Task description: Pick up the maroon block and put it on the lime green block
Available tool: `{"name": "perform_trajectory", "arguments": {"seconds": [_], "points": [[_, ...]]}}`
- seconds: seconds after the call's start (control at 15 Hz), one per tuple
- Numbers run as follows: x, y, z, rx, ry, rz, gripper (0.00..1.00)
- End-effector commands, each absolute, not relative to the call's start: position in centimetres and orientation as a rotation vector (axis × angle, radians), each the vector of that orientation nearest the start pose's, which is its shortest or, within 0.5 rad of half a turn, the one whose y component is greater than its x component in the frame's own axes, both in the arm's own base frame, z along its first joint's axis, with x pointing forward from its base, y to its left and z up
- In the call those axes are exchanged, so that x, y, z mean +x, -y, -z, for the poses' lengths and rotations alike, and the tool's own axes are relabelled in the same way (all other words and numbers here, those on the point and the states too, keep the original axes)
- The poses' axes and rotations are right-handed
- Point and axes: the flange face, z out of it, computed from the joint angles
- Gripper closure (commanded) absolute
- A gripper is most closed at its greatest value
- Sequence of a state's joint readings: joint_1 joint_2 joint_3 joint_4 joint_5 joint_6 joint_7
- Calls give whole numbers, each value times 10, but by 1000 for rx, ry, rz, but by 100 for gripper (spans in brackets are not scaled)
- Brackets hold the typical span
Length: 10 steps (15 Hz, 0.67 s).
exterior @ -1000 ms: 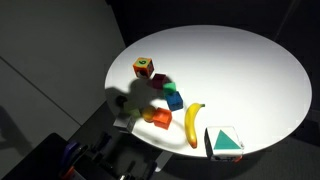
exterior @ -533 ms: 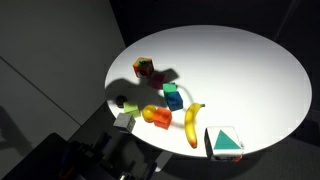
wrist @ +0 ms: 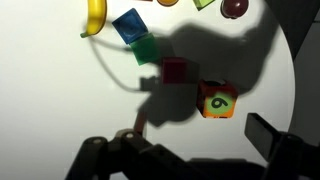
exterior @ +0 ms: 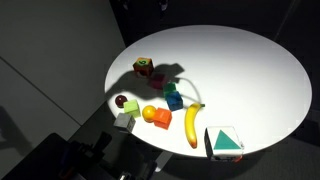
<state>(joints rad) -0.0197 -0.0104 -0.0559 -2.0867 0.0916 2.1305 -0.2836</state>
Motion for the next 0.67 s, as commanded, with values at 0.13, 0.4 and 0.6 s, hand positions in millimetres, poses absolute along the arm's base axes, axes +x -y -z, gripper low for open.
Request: {"name": "perform_trajectory", "arguments": {"seconds": [0.13, 0.4, 0.6], "points": [[569, 39, -423, -3077, 271, 75, 0], [564, 38, -416, -3071, 258, 59, 0], [565, 38, -416, -3071, 258, 60, 0]]}}
